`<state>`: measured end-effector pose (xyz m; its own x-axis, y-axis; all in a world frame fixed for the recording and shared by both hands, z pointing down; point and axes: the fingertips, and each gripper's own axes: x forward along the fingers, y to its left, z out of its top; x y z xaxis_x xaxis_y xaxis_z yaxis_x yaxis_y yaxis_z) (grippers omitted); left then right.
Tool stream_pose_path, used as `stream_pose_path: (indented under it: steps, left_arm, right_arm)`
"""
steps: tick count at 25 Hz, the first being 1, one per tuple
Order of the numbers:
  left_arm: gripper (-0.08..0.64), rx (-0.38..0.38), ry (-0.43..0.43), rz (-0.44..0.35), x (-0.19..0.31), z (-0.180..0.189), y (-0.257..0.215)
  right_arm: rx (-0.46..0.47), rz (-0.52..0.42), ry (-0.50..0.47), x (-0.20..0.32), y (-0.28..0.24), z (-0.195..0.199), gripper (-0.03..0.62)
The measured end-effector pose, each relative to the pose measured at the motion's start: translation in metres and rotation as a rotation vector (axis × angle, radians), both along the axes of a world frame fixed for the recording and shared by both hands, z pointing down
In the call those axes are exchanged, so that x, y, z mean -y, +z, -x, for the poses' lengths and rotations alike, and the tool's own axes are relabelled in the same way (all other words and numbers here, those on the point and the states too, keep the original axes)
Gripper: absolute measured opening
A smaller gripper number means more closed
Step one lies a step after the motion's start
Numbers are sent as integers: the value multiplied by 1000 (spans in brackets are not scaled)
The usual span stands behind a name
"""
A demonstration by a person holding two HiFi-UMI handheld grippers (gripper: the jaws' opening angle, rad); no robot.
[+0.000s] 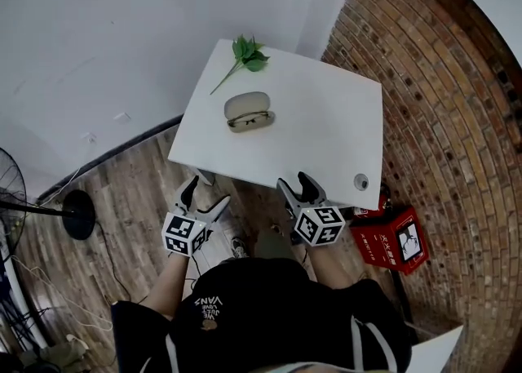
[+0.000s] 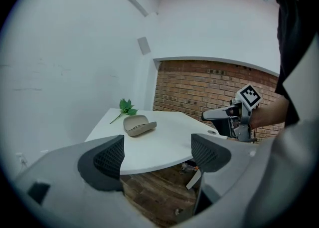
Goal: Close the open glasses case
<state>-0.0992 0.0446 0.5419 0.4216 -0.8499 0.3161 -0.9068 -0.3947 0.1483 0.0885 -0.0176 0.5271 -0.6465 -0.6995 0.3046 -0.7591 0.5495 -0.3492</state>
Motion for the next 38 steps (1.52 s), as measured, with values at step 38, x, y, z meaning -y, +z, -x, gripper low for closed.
stream_pose_path:
  steps: [38]
  left_arm:
    - [515, 18, 287, 135, 240, 20, 51]
  right_arm:
    - [-116, 119, -186, 196, 68, 62, 259]
